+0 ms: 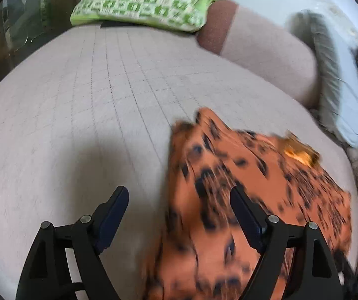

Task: Fold small clothes

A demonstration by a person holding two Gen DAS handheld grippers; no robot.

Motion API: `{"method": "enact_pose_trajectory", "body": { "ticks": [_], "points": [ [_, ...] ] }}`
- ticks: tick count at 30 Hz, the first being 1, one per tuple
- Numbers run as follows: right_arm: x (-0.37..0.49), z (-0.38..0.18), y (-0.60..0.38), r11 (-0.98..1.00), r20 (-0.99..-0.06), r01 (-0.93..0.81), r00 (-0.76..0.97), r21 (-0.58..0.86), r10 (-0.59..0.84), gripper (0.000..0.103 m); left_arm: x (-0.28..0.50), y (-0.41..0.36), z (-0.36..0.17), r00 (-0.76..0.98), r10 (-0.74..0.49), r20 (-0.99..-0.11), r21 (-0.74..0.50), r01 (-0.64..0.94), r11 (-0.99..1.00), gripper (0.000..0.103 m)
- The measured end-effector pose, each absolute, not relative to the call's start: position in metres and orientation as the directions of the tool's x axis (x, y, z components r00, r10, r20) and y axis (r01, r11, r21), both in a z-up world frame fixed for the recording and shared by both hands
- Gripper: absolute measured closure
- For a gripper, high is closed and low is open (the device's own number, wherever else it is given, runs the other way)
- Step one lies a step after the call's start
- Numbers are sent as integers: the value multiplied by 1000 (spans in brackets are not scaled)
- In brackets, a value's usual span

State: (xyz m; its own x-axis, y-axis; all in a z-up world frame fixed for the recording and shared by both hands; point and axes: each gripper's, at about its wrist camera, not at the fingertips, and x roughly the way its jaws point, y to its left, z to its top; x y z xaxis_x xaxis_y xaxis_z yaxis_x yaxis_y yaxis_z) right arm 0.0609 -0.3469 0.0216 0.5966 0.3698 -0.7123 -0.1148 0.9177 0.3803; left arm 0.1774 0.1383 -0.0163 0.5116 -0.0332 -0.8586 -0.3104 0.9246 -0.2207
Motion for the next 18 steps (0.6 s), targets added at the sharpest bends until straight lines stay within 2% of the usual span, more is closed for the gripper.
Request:
{"method": "enact_pose_trajectory", "body": {
  "ticks": [3,5,6,7,8,9,12,14,16,18],
  "points": [
    [61,21,-347,916,-709,-123,597,381,375,27,212,149,-31,484,-91,-870,-278,-331,902,20],
    [61,21,-347,916,-708,-128,596,381,378,27,225,155,-40,467,-141,-873,-324,-340,883,26],
    [62,21,-347,916,-708,-130,596,381,379,27,233,158,-46,454,-169,-875,-348,-346,871,39],
    [62,20,-347,916,-708,-130,597,380,378,27,236,159,-50,446,-184,-876,-359,-349,866,71],
    [63,20,-346,917,-708,-132,597,377,377,26,240,162,-53,443,-203,-873,-376,-349,858,84],
    [63,20,-346,917,-708,-134,597,376,377,25,243,164,-52,445,-239,-863,-409,-340,847,89],
    [64,20,-344,919,-708,-141,598,368,375,23,241,152,-26,512,-196,-836,-368,-260,893,90],
    [64,19,-342,921,-709,-142,599,363,372,22,243,150,-29,515,-184,-837,-362,-270,892,90],
    [65,19,-340,921,-709,-145,599,361,372,21,246,162,-56,476,-213,-853,-401,-336,852,85],
    [64,19,-340,922,-710,-147,599,358,371,21,242,172,-60,503,-264,-823,-473,-347,810,83]
  ]
}}
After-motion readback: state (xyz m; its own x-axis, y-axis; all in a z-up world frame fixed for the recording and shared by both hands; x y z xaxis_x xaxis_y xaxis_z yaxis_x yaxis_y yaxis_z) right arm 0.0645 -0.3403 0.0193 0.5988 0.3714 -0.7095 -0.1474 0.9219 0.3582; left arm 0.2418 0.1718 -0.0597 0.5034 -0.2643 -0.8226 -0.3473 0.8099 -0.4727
